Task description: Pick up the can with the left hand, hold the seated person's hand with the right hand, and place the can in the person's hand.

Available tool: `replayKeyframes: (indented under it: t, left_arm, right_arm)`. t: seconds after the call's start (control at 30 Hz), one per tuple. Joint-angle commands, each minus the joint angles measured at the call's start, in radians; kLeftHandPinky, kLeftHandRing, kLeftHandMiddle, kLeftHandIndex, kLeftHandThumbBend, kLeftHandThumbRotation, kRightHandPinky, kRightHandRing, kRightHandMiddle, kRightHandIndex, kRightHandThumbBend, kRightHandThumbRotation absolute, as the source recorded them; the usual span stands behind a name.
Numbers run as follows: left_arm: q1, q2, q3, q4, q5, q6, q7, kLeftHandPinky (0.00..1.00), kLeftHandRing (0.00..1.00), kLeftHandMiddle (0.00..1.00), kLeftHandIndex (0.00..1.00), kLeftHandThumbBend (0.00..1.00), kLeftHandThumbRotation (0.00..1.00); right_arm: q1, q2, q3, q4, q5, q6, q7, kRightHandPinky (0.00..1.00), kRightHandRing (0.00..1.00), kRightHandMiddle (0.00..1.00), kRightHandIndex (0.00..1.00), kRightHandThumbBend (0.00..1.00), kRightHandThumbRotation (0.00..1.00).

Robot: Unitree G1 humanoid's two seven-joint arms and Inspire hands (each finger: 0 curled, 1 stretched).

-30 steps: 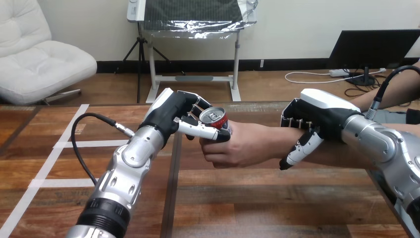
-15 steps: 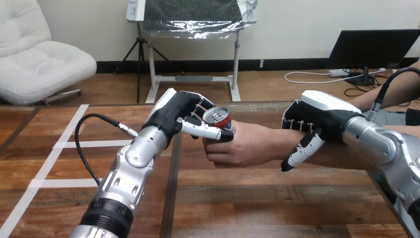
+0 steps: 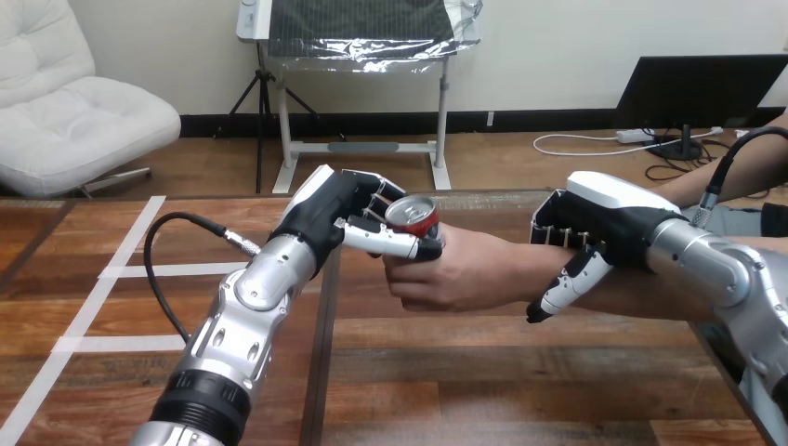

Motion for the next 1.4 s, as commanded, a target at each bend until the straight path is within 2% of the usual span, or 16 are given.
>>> replayKeyframes:
  t: [0.0,0.1,0.2,0.43,0.53,0.63,0.83,1.0,1.37]
  left_arm:
    - [-0.026,-0.063,-0.021,-0.085,-0.031,-0.015,-0.026,0.67,0.75,0.75,0.73,0.88,0.61]
    - [-0.013,-0.058,-0.015,-0.098,-0.038,-0.027,-0.024,0.71,0.79,0.79,0.78,0.87,0.74]
    - [0.002,-0.053,-0.009,-0.113,-0.046,-0.041,-0.020,0.74,0.81,0.82,0.81,0.85,0.80]
    - [0.041,-0.052,0.011,-0.149,-0.070,-0.069,-0.002,0.86,0.88,0.87,0.84,0.84,0.89]
    - [0.057,-0.043,0.011,-0.157,-0.070,-0.101,0.005,0.89,0.89,0.87,0.85,0.83,0.92]
    - [0.072,-0.039,0.015,-0.172,-0.075,-0.108,0.007,0.91,0.90,0.88,0.86,0.84,0.95]
    - [0.107,-0.026,0.025,-0.200,-0.092,-0.127,-0.004,0.95,0.94,0.91,0.90,0.90,0.99]
    - [0.144,-0.020,0.039,-0.233,-0.110,-0.137,-0.009,0.99,0.96,0.93,0.92,0.95,1.00]
    - [0.231,-0.010,0.053,-0.332,-0.120,-0.137,0.009,0.98,0.93,0.92,0.92,1.00,1.00]
  right_arm:
    - [0.006,0.008,0.015,-0.021,0.010,-0.008,0.035,0.41,0.46,0.52,0.55,0.98,0.44]
    - [0.011,0.000,0.016,-0.035,0.011,-0.005,0.055,0.44,0.49,0.56,0.62,0.99,0.54]
    - [0.018,-0.007,0.011,-0.049,0.018,-0.004,0.071,0.46,0.52,0.58,0.65,1.00,0.59]
    - [0.040,-0.019,-0.006,-0.077,0.040,0.000,0.091,0.54,0.60,0.66,0.73,1.00,0.66]
    - [0.049,-0.024,-0.011,-0.089,0.047,-0.001,0.092,0.57,0.63,0.68,0.74,1.00,0.68]
    - [0.058,-0.028,-0.016,-0.102,0.053,0.002,0.093,0.60,0.67,0.71,0.76,1.00,0.70]
    - [0.075,-0.033,-0.030,-0.124,0.075,0.005,0.100,0.67,0.75,0.77,0.79,1.00,0.74]
    - [0.091,-0.031,-0.045,-0.154,0.087,0.033,0.106,0.72,0.81,0.82,0.83,1.00,0.77]
    - [0.124,-0.027,-0.072,-0.206,0.119,0.079,0.113,0.73,0.88,0.89,0.89,1.00,0.82]
